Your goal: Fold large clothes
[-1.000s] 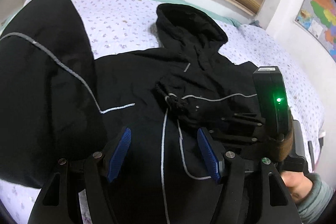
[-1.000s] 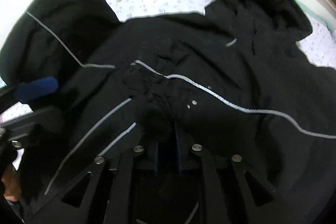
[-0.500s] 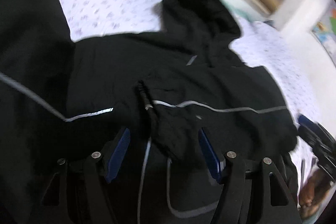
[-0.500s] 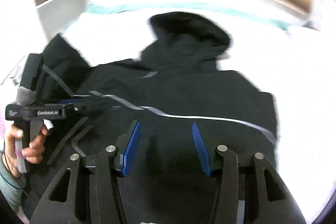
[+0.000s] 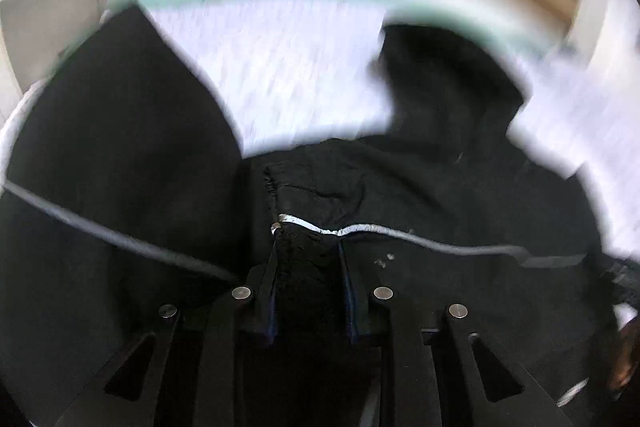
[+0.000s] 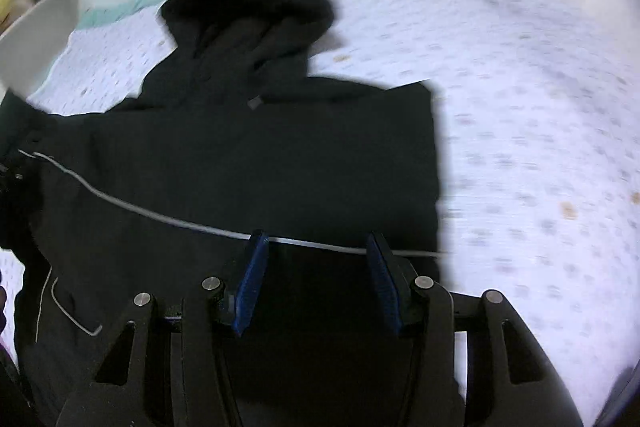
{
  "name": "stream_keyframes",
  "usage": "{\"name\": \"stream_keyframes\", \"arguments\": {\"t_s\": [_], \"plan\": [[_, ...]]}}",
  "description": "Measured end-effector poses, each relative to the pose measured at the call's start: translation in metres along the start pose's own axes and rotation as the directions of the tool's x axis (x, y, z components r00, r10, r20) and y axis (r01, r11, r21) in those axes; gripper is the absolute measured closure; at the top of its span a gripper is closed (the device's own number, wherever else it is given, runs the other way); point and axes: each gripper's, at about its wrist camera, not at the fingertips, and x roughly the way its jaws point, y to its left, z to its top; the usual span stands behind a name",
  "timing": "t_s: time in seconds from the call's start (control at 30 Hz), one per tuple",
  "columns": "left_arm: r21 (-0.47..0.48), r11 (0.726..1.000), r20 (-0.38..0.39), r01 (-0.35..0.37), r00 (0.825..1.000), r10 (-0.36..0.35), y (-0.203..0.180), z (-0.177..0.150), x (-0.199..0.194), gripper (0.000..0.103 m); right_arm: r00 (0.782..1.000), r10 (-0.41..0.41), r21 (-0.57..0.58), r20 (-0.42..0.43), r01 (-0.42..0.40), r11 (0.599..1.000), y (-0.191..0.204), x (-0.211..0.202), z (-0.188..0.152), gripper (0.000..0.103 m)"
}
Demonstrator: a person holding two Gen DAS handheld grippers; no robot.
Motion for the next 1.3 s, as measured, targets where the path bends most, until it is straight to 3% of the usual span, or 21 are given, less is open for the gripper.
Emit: {"name": "stream_keyframes", "arguments": {"t_s": [0.03, 0.07, 0.17, 0.23, 0.3, 0.37, 0.47, 0.53, 0.6, 0.67, 0.7, 0.8, 0.83, 0.87, 0.9, 0.97, 1.03, 1.1, 1.2, 1.3], "plan": [[0.040, 0.999, -0.078, -0.017, 0.997, 0.020, -0.006, -0.009, 0.021, 0.075, 1.000, 0.000, -0.029, -0.006, 0.000, 1.000, 0.011, 0.009, -0.001, 0.048], [0.073, 0.997, -0.108, -0.036, 0.993, 0.044, -0.011, -0.019, 0.036, 0.071, 1.000, -0.011, -0.059, -0.020, 0.010, 0.998, 0.024, 0.021, -0.003, 0.048], [0.147, 0.985, -0.054, -0.087, 0.994, 0.096, -0.023, -0.028, 0.034, 0.069, 0.995, -0.097, -0.109, -0.028, 0.094, 0.990, 0.044, 0.044, -0.013, 0.047], [0.166, 0.983, -0.030, -0.077, 0.996, 0.083, -0.028, -0.029, 0.021, 0.069, 0.993, -0.109, -0.111, -0.036, 0.104, 0.988, 0.045, 0.046, -0.013, 0.047], [0.146, 0.989, -0.009, -0.009, 1.000, 0.011, -0.022, -0.033, -0.001, 0.069, 0.994, -0.087, -0.060, -0.073, 0.083, 0.995, 0.038, 0.043, -0.007, 0.047], [0.109, 0.988, 0.015, 0.109, 0.994, -0.111, -0.009, -0.038, -0.035, 0.067, 0.992, -0.094, -0.048, -0.078, 0.091, 0.995, 0.039, 0.033, -0.002, 0.046], [0.081, 0.957, 0.104, 0.280, 0.952, -0.287, 0.023, -0.051, -0.103, 0.056, 0.999, -0.013, -0.070, -0.030, 0.010, 0.997, 0.064, 0.005, 0.003, 0.046], [0.067, 0.946, 0.165, 0.318, 0.931, -0.325, 0.047, -0.051, -0.136, 0.053, 0.999, 0.029, -0.125, 0.030, -0.025, 0.992, 0.100, -0.018, 0.008, 0.046], [0.040, 0.950, 0.237, 0.309, 0.921, -0.310, 0.072, -0.051, -0.164, 0.050, 0.996, 0.047, -0.167, 0.071, -0.034, 0.985, 0.137, -0.029, 0.009, 0.046], [-0.047, 0.958, 0.310, 0.283, 0.916, -0.255, 0.122, -0.051, -0.188, 0.042, 0.992, 0.054, -0.198, 0.110, -0.031, 0.980, 0.165, -0.033, 0.012, 0.046], [-0.080, 0.961, 0.325, 0.264, 0.919, -0.225, 0.135, -0.053, -0.194, 0.041, 0.990, 0.049, -0.211, 0.129, -0.021, 0.977, 0.179, -0.030, 0.013, 0.046], [-0.269, 0.954, 0.315, 0.135, 0.948, -0.045, 0.207, -0.049, -0.182, 0.041, 0.991, 0.022, -0.220, 0.132, 0.007, 0.976, 0.203, 0.008, 0.006, 0.043], [-0.338, 0.939, 0.277, 0.069, 0.960, 0.029, 0.236, -0.048, -0.166, 0.041, 0.995, 0.018, -0.217, 0.097, 0.004, 0.976, 0.205, 0.028, 0.000, 0.039], [-0.362, 0.931, 0.257, 0.043, 0.965, 0.056, 0.248, -0.047, -0.155, 0.041, 0.999, 0.015, -0.202, 0.052, -0.004, 0.979, 0.203, 0.053, -0.007, 0.035], [-0.395, 0.918, 0.228, 0.019, 0.971, 0.078, 0.263, -0.050, -0.138, 0.041, 0.996, 0.012, -0.198, 0.085, 0.005, 0.980, 0.199, 0.057, -0.021, 0.035], [-0.466, 0.884, 0.173, 0.033, 0.983, 0.054, 0.289, -0.052, -0.100, 0.041, 0.992, 0.008, -0.210, 0.127, 0.019, 0.978, 0.201, 0.050, -0.026, 0.034], [-0.542, 0.834, 0.158, 0.106, 0.987, -0.023, 0.308, -0.056, -0.063, 0.041, 0.992, 0.016, -0.208, 0.124, 0.010, 0.978, 0.200, 0.050, -0.027, 0.034], [-0.581, 0.792, 0.173, 0.189, 0.979, -0.107, 0.310, -0.056, -0.032, 0.041, 0.992, 0.026, -0.200, 0.124, -0.001, 0.980, 0.200, 0.046, -0.031, 0.033], [-0.604, 0.710, 0.215, 0.362, 0.932, -0.292, 0.314, -0.056, 0.005, 0.041, 0.991, 0.023, -0.205, 0.129, 0.004, 0.979, 0.202, 0.047, -0.031, 0.033], [-0.618, 0.669, 0.243, 0.413, 0.909, -0.338, 0.308, -0.058, 0.025, 0.041, 0.991, 0.031, -0.200, 0.129, -0.004, 0.980, 0.202, 0.043, -0.035, 0.033]]}}
